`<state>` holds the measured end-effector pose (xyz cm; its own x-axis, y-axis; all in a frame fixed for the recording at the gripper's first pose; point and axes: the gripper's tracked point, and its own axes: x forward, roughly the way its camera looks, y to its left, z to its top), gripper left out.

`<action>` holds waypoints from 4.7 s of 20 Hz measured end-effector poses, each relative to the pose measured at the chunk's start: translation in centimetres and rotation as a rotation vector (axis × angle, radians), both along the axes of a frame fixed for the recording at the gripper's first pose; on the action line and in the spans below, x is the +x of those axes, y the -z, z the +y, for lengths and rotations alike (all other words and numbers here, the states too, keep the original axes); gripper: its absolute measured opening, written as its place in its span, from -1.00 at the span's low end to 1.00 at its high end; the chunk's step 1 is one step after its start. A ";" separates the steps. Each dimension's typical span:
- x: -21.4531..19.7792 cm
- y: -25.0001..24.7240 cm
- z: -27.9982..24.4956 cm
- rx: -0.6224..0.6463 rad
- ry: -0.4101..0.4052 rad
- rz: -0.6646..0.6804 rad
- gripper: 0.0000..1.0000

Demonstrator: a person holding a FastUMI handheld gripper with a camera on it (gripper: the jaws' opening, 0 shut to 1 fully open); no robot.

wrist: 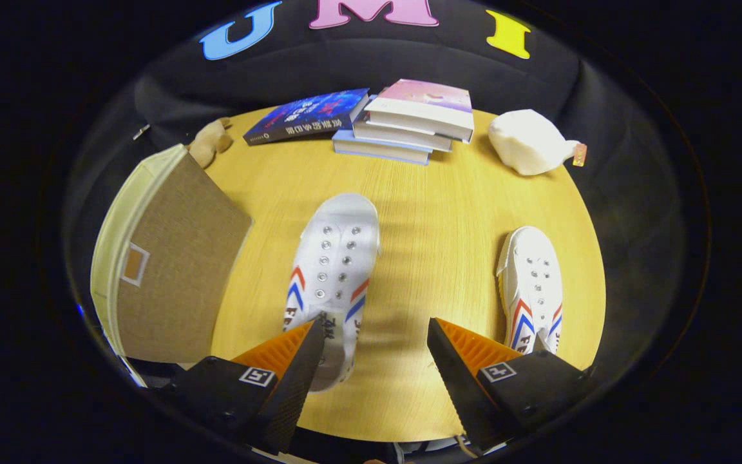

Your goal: Open the storage box then place both shoes into the box .Put the left shoe in first, then the right shoe, with the right side of both shoes facing outward in a uniform manner.

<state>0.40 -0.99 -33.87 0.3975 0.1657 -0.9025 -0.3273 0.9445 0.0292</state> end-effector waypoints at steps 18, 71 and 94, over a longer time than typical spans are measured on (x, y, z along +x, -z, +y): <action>0.5 0.9 4.3 0.200 0.205 0.087 -0.89; -6.2 -17.3 24.8 0.434 -0.041 -0.053 0.97; 0.6 -2.8 -21.5 -0.055 0.330 -0.040 0.98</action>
